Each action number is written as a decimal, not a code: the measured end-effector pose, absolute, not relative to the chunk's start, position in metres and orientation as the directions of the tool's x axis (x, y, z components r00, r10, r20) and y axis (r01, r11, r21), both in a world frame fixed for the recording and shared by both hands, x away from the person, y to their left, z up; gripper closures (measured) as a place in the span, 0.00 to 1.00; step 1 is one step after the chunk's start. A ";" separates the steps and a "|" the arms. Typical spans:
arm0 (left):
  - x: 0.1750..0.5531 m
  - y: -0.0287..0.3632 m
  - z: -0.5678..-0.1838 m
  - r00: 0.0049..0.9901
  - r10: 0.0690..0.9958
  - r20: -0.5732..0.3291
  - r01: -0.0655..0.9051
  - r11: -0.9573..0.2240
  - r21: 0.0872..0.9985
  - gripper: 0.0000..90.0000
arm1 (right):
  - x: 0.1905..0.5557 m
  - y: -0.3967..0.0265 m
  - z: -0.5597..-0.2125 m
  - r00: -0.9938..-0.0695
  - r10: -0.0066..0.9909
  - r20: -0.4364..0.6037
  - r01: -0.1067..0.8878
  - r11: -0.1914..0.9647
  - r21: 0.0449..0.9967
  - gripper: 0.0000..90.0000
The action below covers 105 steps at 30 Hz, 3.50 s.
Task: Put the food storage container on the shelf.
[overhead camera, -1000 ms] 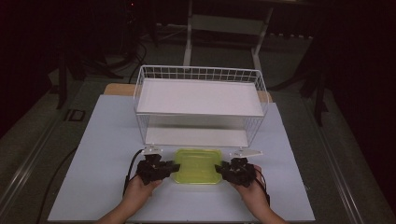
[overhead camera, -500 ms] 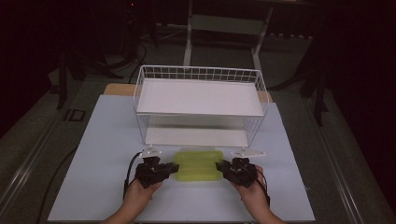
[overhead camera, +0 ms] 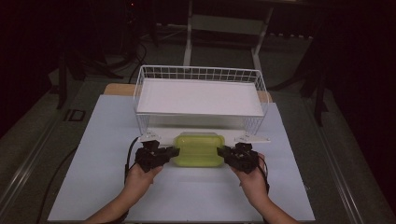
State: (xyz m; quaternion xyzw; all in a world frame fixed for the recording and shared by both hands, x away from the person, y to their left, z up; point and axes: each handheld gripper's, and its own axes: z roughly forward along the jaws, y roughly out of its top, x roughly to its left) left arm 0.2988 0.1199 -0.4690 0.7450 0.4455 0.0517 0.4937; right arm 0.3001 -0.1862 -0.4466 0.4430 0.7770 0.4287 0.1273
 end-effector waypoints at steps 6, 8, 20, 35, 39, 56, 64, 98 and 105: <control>0.314 0.120 -0.473 0.594 0.719 -0.360 0.618 -0.120 0.777 0.89 | 0.313 -0.185 -0.450 -0.552 0.808 0.205 0.601 0.215 0.770 0.84; 0.320 0.120 -0.476 0.596 0.721 -0.354 0.616 -0.128 0.777 0.89 | 0.318 -0.184 -0.455 -0.552 0.811 0.195 0.595 0.219 0.773 0.84; 0.341 0.116 -0.496 0.568 0.731 -0.378 0.655 -0.123 0.746 0.89 | 0.338 -0.182 -0.473 -0.524 0.828 0.201 0.631 0.219 0.744 0.84; 0.356 0.115 -0.503 0.552 0.741 -0.381 0.662 -0.112 0.741 0.89 | 0.354 -0.178 -0.485 -0.506 0.846 0.169 0.626 0.225 0.747 0.83; 0.358 0.116 -0.504 0.547 0.741 -0.389 0.660 -0.096 0.745 0.88 | 0.356 -0.178 -0.486 -0.506 0.850 0.146 0.610 0.233 0.757 0.84; 0.365 0.109 -0.512 0.564 0.782 -0.265 0.542 -0.109 0.833 0.70 | 0.368 -0.171 -0.491 -0.465 0.880 0.101 0.550 0.198 0.811 0.69; 0.370 0.106 -0.514 0.552 0.798 -0.242 0.527 -0.108 0.843 0.56 | 0.371 -0.167 -0.494 -0.435 0.899 0.053 0.537 0.212 0.816 0.68; 0.295 0.146 -0.488 0.696 0.666 -0.267 0.455 -0.122 0.882 0.23 | 0.310 -0.142 -0.488 -0.619 0.781 0.087 0.523 0.327 0.787 1.00; 0.287 0.147 -0.498 0.703 0.670 -0.237 0.435 -0.142 0.889 0.00 | 0.313 -0.133 -0.501 -0.622 0.776 0.107 0.547 0.332 0.768 1.00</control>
